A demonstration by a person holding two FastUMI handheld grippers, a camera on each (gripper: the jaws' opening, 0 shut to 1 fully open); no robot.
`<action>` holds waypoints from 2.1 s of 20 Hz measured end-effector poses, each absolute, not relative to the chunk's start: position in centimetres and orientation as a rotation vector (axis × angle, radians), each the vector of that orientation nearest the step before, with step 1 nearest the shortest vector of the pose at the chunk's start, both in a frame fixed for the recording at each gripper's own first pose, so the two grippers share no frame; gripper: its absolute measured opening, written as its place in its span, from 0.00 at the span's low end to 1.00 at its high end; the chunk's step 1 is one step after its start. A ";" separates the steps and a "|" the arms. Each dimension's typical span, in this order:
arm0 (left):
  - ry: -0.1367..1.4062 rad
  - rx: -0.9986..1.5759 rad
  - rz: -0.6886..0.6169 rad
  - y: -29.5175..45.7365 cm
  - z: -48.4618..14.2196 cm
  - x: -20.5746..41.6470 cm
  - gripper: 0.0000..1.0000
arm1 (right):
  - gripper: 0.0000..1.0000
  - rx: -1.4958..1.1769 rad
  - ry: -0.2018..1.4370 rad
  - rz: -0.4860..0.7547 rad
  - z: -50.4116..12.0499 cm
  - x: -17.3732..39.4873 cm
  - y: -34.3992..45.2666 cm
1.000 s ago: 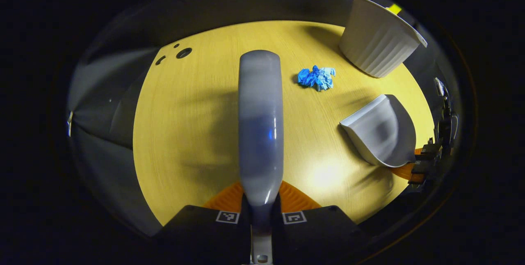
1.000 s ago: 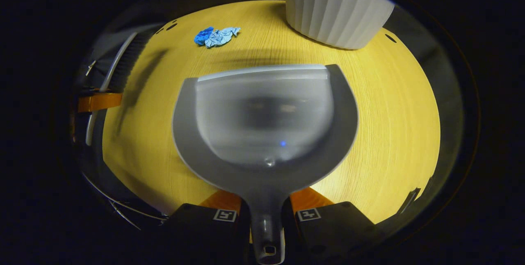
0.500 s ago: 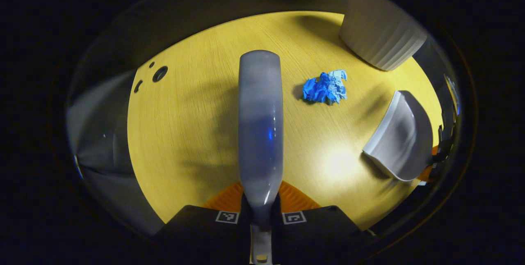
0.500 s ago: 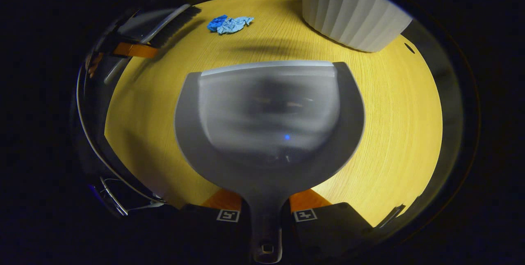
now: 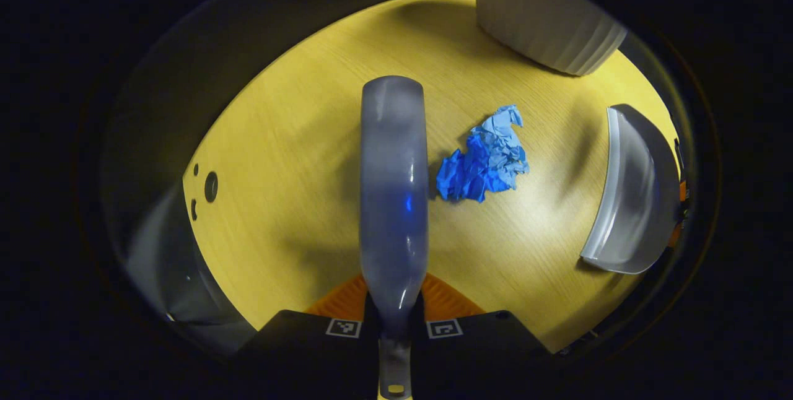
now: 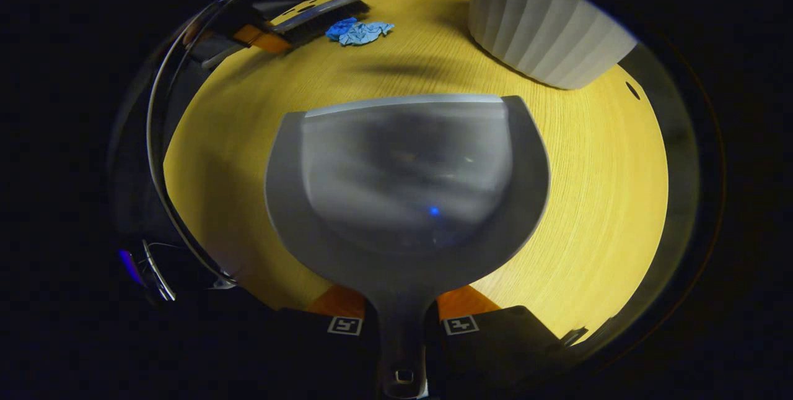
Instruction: Pick up the small broom and dustpan from the desktop, sweep the trash into the dustpan with the broom, and then empty the trash into the garbage bin.
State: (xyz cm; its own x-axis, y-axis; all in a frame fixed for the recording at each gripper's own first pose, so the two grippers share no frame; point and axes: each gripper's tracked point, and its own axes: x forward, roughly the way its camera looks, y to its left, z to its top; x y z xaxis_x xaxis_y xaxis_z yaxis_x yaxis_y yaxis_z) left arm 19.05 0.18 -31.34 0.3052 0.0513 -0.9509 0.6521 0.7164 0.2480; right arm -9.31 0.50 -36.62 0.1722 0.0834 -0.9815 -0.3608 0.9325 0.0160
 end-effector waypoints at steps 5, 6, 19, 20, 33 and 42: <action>1.225 0.814 -0.540 -1.6 -31.8 19.8 0.24 | 0.32 -0.243 1.359 0.344 -36.4 -9.4 0.5; 1.229 0.822 -0.565 -1.9 -31.5 19.6 0.24 | 0.32 -0.243 1.356 0.351 -36.3 -9.5 0.5; 1.253 0.835 -0.967 -1.8 -34.2 18.4 0.24 | 0.33 -0.304 1.323 0.407 -36.7 -10.0 -0.6; 1.295 0.771 -0.984 -2.2 -34.3 17.8 0.25 | 0.33 -0.305 1.320 0.408 -36.5 -9.9 -0.8; 1.332 0.297 -0.797 -1.5 -28.6 14.0 0.25 | 0.33 -0.252 1.227 0.398 -35.7 -10.3 -0.4; 1.180 0.210 -0.481 3.6 -30.4 9.7 0.24 | 0.32 -0.256 1.245 0.384 -29.0 -10.6 -2.6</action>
State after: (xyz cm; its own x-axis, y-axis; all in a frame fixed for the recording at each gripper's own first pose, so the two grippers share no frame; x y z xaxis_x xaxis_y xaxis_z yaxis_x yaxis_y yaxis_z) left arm 9.71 3.62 -30.37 0.2946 -0.2501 -0.9223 0.4652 0.8806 -0.0902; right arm -10.55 -2.59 -29.03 0.2685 0.1434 -0.9525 -0.4183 0.9081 0.0188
